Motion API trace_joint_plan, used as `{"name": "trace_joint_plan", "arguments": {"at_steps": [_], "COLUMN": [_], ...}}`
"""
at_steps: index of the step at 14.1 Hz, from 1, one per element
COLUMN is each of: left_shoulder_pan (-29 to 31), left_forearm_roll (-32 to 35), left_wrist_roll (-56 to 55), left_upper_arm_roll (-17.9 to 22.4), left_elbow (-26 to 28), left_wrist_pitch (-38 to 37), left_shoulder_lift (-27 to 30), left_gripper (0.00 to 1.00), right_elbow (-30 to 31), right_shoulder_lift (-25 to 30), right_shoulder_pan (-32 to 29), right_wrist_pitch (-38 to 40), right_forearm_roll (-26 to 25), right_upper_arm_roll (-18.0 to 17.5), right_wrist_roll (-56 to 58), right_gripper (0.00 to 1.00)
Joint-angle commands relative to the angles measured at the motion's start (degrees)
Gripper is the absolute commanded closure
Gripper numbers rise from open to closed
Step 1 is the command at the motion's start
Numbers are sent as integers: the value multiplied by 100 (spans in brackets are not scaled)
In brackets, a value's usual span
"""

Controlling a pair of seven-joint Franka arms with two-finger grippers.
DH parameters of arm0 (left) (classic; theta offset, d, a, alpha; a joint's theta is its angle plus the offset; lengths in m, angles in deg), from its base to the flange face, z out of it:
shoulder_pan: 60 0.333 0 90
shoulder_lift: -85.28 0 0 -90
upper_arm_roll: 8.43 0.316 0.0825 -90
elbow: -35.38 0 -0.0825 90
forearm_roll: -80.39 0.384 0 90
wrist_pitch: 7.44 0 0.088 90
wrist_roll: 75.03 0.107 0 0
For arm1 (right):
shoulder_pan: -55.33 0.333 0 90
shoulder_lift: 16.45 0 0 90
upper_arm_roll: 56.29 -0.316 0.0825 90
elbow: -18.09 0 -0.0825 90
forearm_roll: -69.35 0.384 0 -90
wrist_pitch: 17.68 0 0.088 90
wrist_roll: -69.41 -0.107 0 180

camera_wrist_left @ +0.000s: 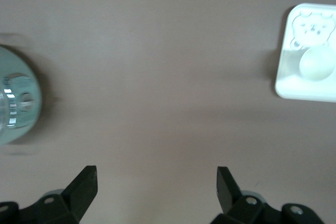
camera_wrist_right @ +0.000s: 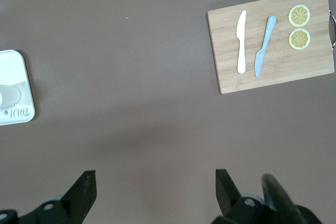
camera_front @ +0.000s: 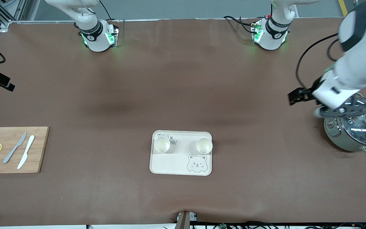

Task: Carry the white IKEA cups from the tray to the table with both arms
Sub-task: 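Reach the left gripper toward the white cup on the tray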

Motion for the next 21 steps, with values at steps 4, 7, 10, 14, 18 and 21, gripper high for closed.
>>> {"name": "trace_joint_plan", "arguments": {"at_steps": [4, 7, 10, 14, 18, 21], "left_shoulder_pan": [-802, -1057, -1356, -1541, -1699, -1717], "left_forearm_roll": [69, 77, 174, 245, 253, 262], "left_wrist_roll": [-1233, -1750, -2435, -2842, -2939, -2860], "left_upper_arm_roll": [-9, -9, -9, -9, -9, 0], "left_elbow": [200, 217, 217, 147, -54, -283], "left_wrist_pitch": [730, 1195, 1775, 2382, 2840, 3042], "left_shoulder_lift": [-576, -928, -1375, -1860, -2360, -2791], "left_gripper": [0, 0, 0, 0, 0, 14], "right_elbow": [-157, -148, -113, -122, -140, -139], "right_shoulder_lift": [-434, -583, -749, -1205, -1252, -1322], "right_shoulder_pan": [-135, -3, 76, 120, 85, 94], "right_wrist_pitch": [-307, -360, -377, -412, -377, -412], "right_forearm_roll": [-3, 23, 23, 67, 85, 207], "right_upper_arm_roll": [-73, -91, -91, -91, -82, -100], "right_wrist_roll": [-18, -27, -27, -97, -106, -53], "right_gripper": [0, 0, 0, 0, 0, 0]}}
